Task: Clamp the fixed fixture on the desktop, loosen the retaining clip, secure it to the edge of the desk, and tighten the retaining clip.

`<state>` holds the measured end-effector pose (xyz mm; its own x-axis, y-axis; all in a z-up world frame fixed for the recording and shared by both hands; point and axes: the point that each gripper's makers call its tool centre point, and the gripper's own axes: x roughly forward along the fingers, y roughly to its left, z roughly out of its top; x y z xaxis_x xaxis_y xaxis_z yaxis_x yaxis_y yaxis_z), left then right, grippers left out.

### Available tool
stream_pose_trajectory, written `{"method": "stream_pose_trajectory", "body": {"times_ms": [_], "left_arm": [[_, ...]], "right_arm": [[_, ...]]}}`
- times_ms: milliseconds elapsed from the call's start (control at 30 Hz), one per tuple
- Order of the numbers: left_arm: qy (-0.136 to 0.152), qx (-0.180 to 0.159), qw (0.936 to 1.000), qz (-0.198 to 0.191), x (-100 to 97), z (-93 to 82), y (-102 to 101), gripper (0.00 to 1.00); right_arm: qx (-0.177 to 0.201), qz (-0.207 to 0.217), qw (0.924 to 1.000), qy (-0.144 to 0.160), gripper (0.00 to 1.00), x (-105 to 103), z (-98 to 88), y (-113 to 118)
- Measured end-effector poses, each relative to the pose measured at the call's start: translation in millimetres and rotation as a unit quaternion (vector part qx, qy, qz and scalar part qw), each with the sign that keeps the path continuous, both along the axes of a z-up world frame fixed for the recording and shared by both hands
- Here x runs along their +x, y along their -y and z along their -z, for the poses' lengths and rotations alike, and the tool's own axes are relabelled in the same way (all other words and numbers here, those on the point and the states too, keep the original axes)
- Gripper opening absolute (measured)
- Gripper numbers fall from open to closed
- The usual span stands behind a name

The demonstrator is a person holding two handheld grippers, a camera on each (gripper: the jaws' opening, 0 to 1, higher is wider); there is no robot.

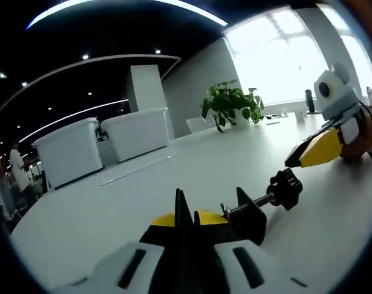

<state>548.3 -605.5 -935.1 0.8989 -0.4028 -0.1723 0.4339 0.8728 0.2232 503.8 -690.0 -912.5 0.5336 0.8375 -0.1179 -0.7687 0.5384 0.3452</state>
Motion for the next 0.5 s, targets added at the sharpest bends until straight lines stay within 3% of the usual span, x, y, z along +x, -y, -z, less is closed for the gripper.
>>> {"method": "stream_pose_trajectory", "body": {"times_ms": [500], "left_arm": [[-0.001,-0.006,1.0000,0.000,1.2,-0.1,0,0.08]], "right_arm": [[-0.009,-0.014,0.9998,-0.011,0.19,5,5.7,-16]]}}
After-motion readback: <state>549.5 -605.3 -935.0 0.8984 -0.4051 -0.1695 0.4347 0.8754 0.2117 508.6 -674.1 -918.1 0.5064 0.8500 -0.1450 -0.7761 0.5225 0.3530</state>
